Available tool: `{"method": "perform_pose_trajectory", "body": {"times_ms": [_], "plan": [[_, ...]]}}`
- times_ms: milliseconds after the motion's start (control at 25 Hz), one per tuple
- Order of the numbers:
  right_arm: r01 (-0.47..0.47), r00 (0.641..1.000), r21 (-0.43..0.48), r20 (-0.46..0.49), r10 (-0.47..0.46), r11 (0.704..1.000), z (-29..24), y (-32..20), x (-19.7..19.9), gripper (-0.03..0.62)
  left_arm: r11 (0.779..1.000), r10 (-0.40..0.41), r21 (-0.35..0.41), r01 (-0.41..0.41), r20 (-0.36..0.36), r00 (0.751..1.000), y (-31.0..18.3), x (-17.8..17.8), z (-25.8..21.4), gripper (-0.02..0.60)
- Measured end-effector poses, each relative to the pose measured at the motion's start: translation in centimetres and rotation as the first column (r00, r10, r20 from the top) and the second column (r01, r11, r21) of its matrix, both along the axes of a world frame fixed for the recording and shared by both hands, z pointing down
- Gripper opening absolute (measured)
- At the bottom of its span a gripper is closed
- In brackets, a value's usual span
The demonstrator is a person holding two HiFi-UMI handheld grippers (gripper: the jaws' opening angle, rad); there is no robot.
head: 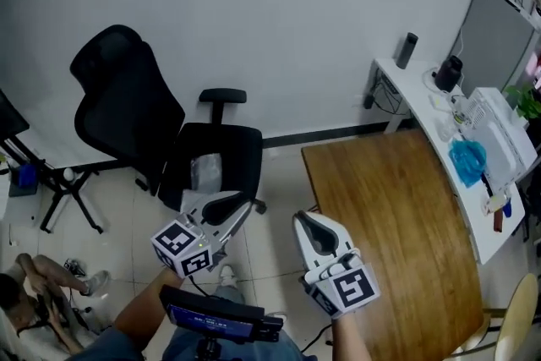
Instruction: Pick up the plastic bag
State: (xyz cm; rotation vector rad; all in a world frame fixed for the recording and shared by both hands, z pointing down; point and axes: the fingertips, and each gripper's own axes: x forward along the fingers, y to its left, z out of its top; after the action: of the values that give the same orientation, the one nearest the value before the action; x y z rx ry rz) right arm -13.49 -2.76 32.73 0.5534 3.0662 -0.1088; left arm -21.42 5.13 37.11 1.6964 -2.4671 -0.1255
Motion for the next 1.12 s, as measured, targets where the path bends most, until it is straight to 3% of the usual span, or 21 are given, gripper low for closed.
{"method": "perform_pose_trajectory", "body": {"times_ms": [200,320,640,800,920,1120], "plan": [[0.114,0.993,-0.02,0.02,-0.114,0.993,0.5,5.8,-5.1,0.032,0.989,-0.147,-0.035,0.145,-0.039,0.988,7.7,-4.1,2.4,0.096],[0.205,0.979,-0.022,-0.02,-0.205,0.979,1.4,9.7,-7.2,0.034,0.974,-0.221,-0.067,0.216,-0.09,0.971,12.2,-6.1,5.0,0.1],[0.294,0.954,-0.058,-0.051,-0.297,0.954,5.0,15.8,-13.9,0.034,0.939,-0.333,-0.164,0.303,-0.206,0.92,19.8,-11.0,13.0,0.1],[0.34,0.931,-0.088,-0.11,-0.348,0.936,7.3,18.6,-16.3,0.034,0.924,-0.357,-0.251,0.288,-0.297,0.886,22.2,-11.8,19.0,0.106],[0.367,0.915,-0.102,-0.139,-0.379,0.925,8.8,20.3,-17.4,0.034,0.912,-0.366,-0.325,0.252,-0.363,0.857,24.0,-11.6,23.5,0.164],[0.392,0.895,-0.124,-0.179,-0.409,0.912,11.6,22.3,-19.1,0.034,0.903,-0.379,-0.366,0.227,-0.425,0.822,25.7,-12.0,28.0,0.164]]}}
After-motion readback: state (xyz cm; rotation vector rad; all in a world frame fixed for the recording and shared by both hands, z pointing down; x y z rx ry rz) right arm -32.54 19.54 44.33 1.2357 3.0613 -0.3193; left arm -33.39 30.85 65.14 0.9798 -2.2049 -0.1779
